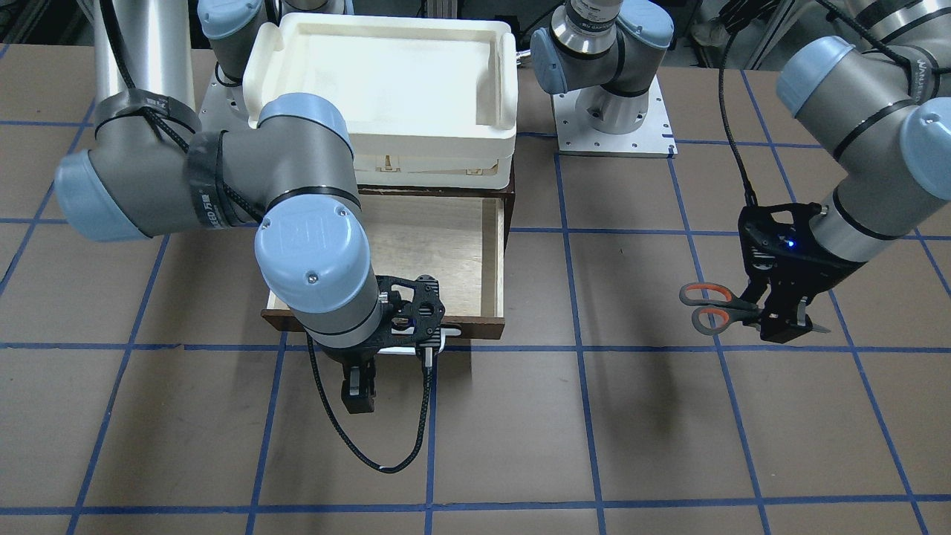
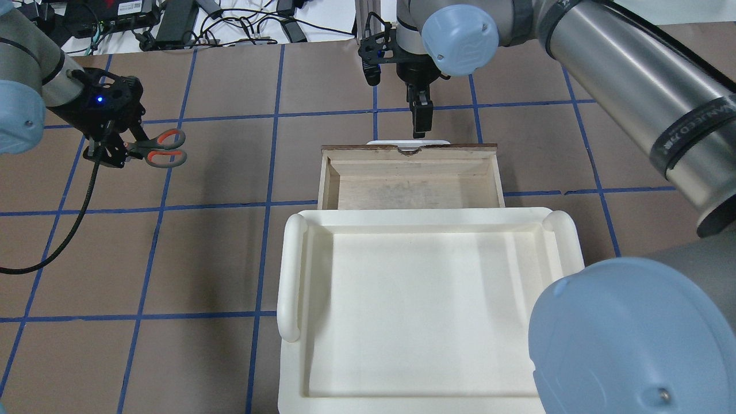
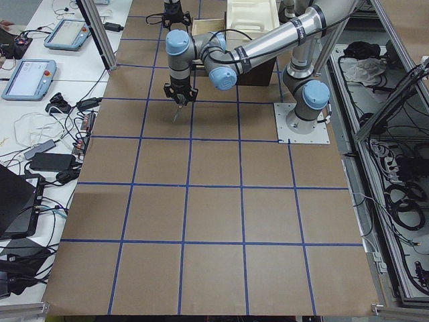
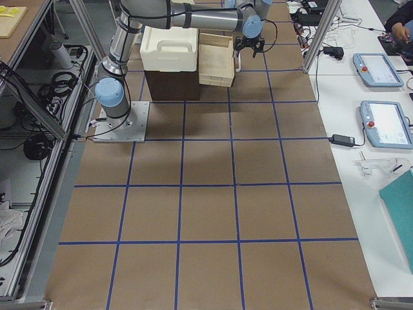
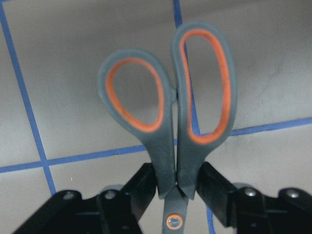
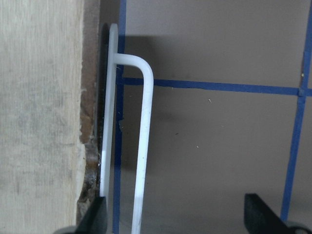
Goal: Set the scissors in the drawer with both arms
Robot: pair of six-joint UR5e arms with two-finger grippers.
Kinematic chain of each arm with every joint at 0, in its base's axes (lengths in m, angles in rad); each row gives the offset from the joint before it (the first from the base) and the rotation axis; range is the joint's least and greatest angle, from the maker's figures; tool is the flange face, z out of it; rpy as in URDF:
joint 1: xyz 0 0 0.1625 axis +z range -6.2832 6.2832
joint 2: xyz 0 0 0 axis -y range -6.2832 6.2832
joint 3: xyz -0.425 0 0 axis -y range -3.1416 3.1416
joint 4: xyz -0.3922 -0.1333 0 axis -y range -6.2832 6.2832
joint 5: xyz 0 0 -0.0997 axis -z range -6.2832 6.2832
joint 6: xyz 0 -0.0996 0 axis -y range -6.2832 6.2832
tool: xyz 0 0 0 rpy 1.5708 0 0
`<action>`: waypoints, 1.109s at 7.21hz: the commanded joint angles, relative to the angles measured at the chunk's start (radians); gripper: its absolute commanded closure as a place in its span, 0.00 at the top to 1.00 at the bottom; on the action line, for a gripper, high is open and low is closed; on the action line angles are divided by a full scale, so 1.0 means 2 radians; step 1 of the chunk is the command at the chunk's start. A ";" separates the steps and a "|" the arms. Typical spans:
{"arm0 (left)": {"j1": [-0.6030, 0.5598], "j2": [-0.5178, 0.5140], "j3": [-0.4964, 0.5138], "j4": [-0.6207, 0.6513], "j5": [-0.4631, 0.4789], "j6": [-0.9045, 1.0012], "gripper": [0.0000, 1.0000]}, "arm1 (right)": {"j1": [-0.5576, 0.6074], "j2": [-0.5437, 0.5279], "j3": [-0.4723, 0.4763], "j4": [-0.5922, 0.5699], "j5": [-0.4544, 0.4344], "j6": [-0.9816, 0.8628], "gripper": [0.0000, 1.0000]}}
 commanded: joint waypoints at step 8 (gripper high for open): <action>-0.238 0.014 0.018 -0.011 -0.022 -0.345 0.00 | -0.086 -0.262 0.124 0.084 -0.020 0.374 1.00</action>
